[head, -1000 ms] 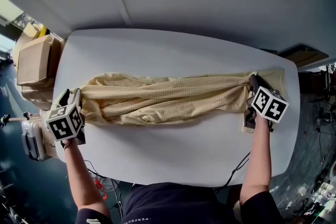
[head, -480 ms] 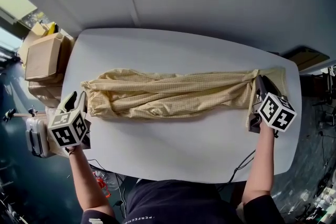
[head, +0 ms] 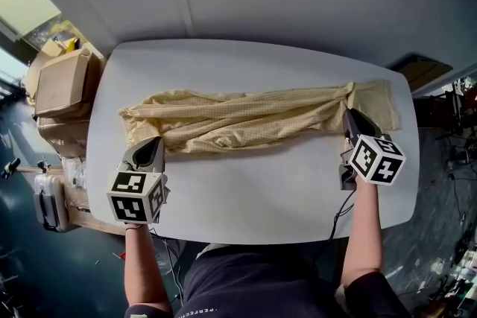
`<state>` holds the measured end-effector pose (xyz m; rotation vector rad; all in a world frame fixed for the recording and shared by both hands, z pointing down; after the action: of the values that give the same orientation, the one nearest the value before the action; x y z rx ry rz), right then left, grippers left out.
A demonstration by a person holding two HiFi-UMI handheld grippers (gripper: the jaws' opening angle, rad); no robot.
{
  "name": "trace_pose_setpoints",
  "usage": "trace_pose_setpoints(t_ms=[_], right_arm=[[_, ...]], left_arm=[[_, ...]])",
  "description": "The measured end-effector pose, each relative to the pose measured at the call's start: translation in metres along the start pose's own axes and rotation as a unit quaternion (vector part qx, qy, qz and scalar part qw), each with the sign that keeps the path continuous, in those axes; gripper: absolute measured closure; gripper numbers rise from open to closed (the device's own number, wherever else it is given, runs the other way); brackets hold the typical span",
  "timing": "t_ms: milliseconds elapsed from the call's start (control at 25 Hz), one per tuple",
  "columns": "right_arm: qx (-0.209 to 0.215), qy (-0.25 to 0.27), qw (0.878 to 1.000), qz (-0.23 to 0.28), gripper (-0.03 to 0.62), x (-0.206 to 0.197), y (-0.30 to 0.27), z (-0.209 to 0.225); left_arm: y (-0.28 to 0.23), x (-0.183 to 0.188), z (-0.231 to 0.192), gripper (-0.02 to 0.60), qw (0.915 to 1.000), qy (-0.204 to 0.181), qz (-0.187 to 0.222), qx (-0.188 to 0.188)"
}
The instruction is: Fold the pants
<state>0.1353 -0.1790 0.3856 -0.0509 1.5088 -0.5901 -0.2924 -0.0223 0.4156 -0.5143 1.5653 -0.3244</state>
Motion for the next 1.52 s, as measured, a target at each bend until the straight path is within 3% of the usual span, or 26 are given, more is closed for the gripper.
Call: trace_pose_setpoints(t_ms=[280, 520, 720, 880, 1000, 1200, 1520], right_arm=[[-0.02, 0.01, 1.0, -0.002, 0.592, -0.013, 0.044, -0.004], [-0.03, -0.002, 1.0, 0.005, 0.592, -0.016, 0.058, 0.01], [0.003, -0.021, 1.0, -0.014, 0.592, -0.033, 0.068, 0.037], [0.07, 0.049, 0.995, -0.05, 0.592, -0.044, 0.07, 0.054], [0.14, 0.111, 0.98, -0.083, 0.528, -0.061, 0.07, 0.058], [0.22, 0.217, 0.942, -0.131, 0.477, -0.09, 0.072, 0.065], [0.31, 0.295, 0.889, -0.161, 0.437, -0.114, 0.065, 0.075]], left_arm=[[-0.014, 0.01, 0.083, 0.586, 0.9932, -0.019, 0.025, -0.112], [-0.025, 0.027, 0.149, 0.586, 0.9846, -0.029, 0.035, -0.169], [-0.039, 0.04, 0.204, 0.586, 0.9787, -0.04, 0.035, -0.199], [-0.06, 0.04, 0.258, 0.586, 0.9757, -0.046, 0.02, -0.213], [-0.077, 0.037, 0.3, 0.586, 0.9737, -0.055, 0.001, -0.221], [-0.102, 0.039, 0.364, 0.586, 0.9692, -0.066, -0.008, -0.237], [-0.132, 0.025, 0.42, 0.586, 0.9669, -0.078, -0.043, -0.239]])
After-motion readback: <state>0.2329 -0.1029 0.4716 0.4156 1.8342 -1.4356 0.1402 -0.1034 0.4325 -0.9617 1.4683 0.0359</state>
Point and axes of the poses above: the fingertips, and each gripper's own axes: y backward along the fingers, z to its right, x out of its top, the point moved 3 cm from there along y, backward along the fingers, and after that the axes turned 10 degrees about z, right-handed, at the moved point
